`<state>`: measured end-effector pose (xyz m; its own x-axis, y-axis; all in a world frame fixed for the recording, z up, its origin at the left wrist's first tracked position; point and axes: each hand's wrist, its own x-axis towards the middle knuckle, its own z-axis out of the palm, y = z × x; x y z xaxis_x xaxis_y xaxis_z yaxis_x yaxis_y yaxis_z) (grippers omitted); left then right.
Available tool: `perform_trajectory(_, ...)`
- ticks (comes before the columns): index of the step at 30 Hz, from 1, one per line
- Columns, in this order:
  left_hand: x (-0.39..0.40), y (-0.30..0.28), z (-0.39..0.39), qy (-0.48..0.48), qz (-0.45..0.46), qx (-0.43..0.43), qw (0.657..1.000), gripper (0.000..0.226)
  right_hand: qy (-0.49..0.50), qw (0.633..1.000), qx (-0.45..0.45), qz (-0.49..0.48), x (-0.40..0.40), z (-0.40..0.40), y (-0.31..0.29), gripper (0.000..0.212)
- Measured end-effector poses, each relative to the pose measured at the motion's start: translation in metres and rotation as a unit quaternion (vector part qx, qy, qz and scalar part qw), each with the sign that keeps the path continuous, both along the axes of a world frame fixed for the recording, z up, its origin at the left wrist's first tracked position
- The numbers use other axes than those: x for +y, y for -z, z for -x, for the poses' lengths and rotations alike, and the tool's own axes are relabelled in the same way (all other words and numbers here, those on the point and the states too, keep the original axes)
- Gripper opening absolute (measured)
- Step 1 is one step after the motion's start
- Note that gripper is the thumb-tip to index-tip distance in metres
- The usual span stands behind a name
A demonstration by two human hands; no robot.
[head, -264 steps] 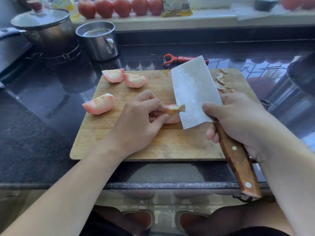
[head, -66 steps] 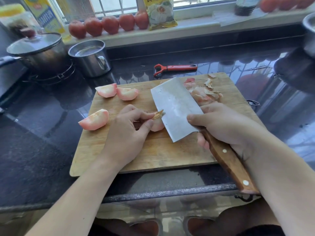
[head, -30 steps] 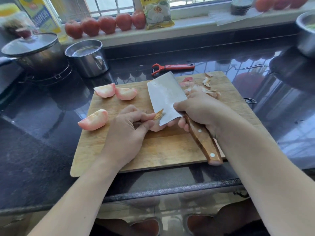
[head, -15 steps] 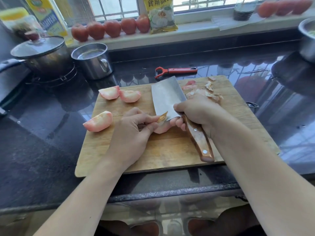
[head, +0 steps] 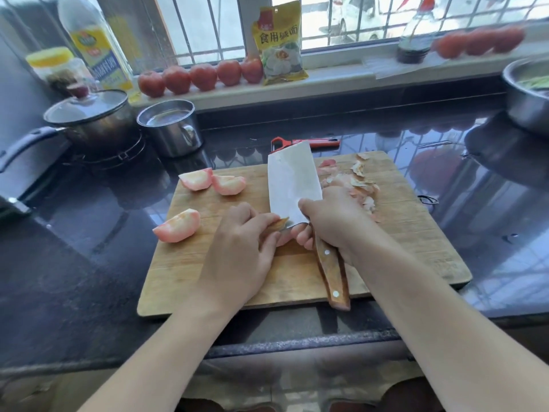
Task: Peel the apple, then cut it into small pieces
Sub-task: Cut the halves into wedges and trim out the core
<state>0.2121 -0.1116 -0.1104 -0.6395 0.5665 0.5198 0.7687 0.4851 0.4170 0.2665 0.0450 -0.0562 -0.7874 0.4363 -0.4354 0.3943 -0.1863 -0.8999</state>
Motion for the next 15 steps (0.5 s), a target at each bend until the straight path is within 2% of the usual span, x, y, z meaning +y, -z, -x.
perform_trajectory(7,-0.001,0.005,-0.003,0.005,-0.003,0.070,0.998,0.026,-0.002,1.000,-0.005,-0.005,0.000,-0.002,-0.003,0.009)
perform_trajectory(9,-0.002,0.004,-0.002,-0.002,-0.026,0.066,0.997,0.024,-0.002,1.000,-0.007,-0.023,0.000,0.000,-0.002,0.013)
perform_trajectory(10,-0.003,0.003,0.000,-0.015,-0.053,0.046,0.997,0.023,-0.005,0.999,-0.006,-0.033,0.001,0.001,-0.001,0.015)
perform_trajectory(12,-0.007,-0.003,0.004,-0.051,-0.124,-0.046,0.990,0.021,-0.011,0.999,-0.006,-0.046,0.001,0.000,-0.001,0.016)
perform_trajectory(15,-0.016,-0.011,0.009,-0.080,-0.195,-0.197,0.957,0.023,-0.012,0.998,0.013,-0.053,0.011,-0.006,-0.008,0.013)
